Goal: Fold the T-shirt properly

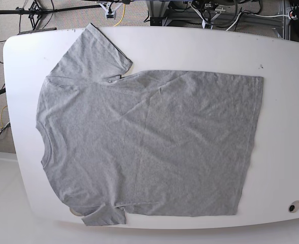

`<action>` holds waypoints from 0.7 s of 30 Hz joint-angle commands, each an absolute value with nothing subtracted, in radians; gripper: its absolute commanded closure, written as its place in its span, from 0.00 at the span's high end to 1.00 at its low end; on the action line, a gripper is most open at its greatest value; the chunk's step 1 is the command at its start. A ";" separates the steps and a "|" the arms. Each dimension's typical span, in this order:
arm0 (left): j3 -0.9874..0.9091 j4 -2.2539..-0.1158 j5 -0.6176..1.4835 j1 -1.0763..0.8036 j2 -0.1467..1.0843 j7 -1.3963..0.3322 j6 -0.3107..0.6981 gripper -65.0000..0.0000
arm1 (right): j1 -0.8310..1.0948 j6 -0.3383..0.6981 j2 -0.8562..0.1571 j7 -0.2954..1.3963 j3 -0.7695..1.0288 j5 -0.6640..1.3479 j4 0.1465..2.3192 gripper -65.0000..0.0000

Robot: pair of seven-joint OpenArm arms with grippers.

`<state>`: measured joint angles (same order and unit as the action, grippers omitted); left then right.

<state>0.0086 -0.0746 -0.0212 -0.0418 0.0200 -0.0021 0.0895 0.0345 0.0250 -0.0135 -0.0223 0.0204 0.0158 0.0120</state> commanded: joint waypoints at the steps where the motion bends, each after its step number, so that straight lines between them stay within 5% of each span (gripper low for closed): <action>1: 0.008 -0.061 -0.030 -0.044 0.022 0.004 0.086 0.00 | 0.039 0.024 -0.015 -0.031 0.015 0.009 0.011 0.00; 21: 0.005 -0.078 -0.031 -0.055 0.024 0.000 0.088 0.00 | 0.041 0.025 -0.015 -0.028 0.017 0.005 0.014 0.00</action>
<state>0.0048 -0.0727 -0.0288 -0.0498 0.0200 0.0010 0.0887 0.0353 0.0250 -0.0135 -0.0257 0.0158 0.0048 0.0128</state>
